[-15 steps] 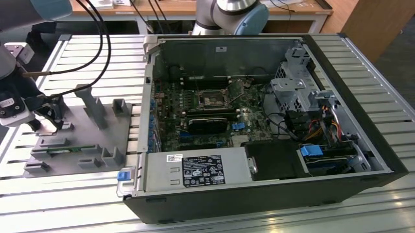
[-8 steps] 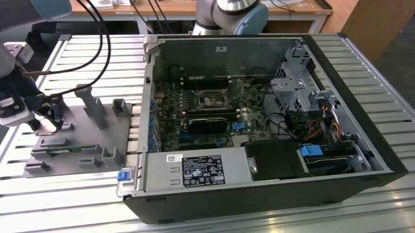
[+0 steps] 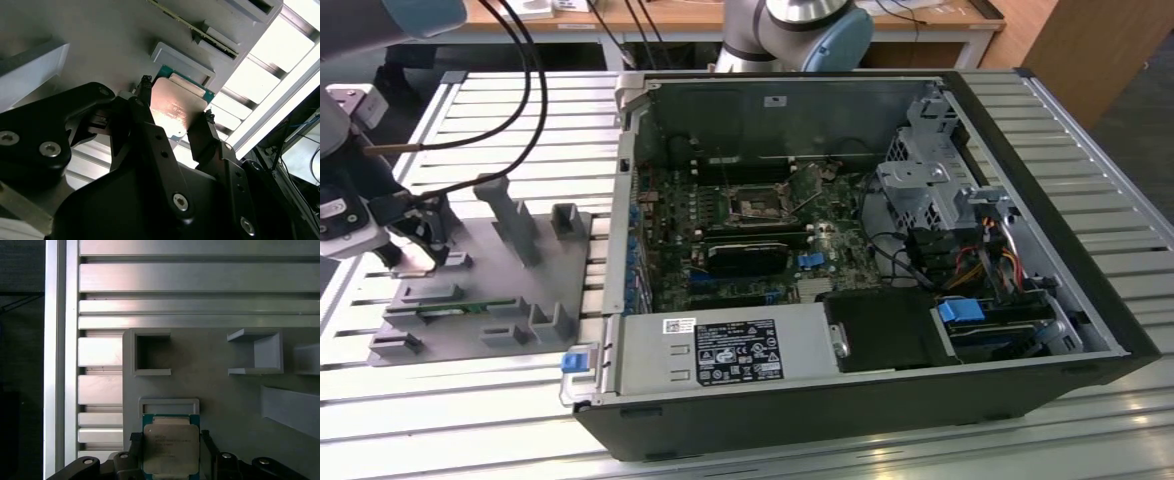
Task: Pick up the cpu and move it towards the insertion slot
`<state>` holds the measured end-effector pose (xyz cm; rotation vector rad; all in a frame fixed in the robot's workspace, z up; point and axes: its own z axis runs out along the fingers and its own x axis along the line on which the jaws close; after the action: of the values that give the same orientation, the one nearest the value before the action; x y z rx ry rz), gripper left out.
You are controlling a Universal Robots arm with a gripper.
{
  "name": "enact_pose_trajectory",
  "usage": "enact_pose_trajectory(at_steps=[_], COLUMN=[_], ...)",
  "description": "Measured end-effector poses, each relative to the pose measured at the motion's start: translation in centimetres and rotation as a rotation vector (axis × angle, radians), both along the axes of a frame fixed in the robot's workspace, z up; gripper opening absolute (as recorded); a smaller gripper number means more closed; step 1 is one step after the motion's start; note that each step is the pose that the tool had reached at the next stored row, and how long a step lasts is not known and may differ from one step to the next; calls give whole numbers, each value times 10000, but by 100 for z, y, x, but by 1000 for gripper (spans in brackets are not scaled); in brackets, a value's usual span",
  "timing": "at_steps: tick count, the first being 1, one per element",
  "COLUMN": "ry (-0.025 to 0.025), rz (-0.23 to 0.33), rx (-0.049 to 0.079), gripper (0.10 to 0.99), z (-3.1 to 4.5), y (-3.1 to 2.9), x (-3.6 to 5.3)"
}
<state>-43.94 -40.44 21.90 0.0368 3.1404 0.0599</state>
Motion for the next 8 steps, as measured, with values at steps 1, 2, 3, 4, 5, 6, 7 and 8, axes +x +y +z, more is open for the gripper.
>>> enact_pose_trajectory(at_steps=[1,2,3,4,5,6,7,8], ry=[1,0,0,1,1,1,3,2], rz=[0,0,0,0,0,0,0,0], rx=[0,0,0,0,0,0,-1,-1], gripper=[537,537,537,537,537,537,537,537], z=[2,4,5,7,9,11,15,19], y=[0,0,0,0,0,0,0,0], x=[0,0,0,0,0,0,0,0])
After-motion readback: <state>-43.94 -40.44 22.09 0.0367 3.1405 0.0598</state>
